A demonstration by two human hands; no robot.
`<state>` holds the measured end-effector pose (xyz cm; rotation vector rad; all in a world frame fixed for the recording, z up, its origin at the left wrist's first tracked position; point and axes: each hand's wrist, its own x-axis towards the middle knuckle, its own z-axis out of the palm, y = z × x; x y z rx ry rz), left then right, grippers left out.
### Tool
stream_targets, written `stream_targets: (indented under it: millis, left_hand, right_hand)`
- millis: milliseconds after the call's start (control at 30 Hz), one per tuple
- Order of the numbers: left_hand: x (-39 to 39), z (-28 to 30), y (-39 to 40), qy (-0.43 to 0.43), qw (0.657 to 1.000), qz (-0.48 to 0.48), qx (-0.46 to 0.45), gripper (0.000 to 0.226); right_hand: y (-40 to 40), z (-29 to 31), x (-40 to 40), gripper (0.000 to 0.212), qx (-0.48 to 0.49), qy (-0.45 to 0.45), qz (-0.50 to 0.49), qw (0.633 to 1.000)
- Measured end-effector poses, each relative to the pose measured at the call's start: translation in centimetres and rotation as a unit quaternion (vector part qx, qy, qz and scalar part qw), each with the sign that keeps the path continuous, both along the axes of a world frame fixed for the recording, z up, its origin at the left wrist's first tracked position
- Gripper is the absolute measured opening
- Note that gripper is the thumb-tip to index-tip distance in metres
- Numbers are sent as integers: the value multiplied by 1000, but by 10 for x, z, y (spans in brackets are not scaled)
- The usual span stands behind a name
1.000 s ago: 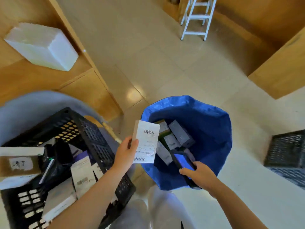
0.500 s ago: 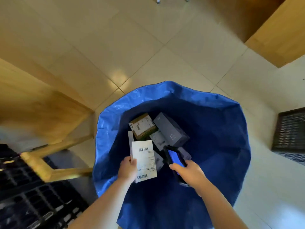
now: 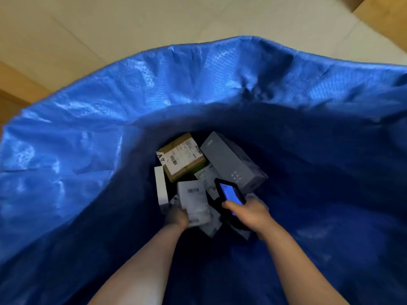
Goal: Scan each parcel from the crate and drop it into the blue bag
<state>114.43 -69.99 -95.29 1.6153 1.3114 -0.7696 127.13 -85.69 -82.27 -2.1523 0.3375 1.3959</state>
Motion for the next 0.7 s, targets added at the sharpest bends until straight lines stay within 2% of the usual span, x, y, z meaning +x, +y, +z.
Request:
stream_targets:
  millis: [100,200,367,500,700]
  left_hand:
    - [-1,16,0,-9,998,-67,0,22]
    - [-6,49,4,-13,990,-137,14,29]
    - [-6,145,11,-40,972,-221,70,32]
    - [-7,240,18,-61,966,-232,100,11]
    - [-29,368,24,-121,950,-233,169,35]
  right_hand:
    - [1,11,1,25,-5,-13,16,1000]
    - [3,44,-2,38,-8,-20,24,999]
    - [2,128,-11,43,-4,-32,50,998]
    - [-1,210,-20,50,-10,-45,58,997]
    - [-4,326,-44,77,-1,-65,106,992]
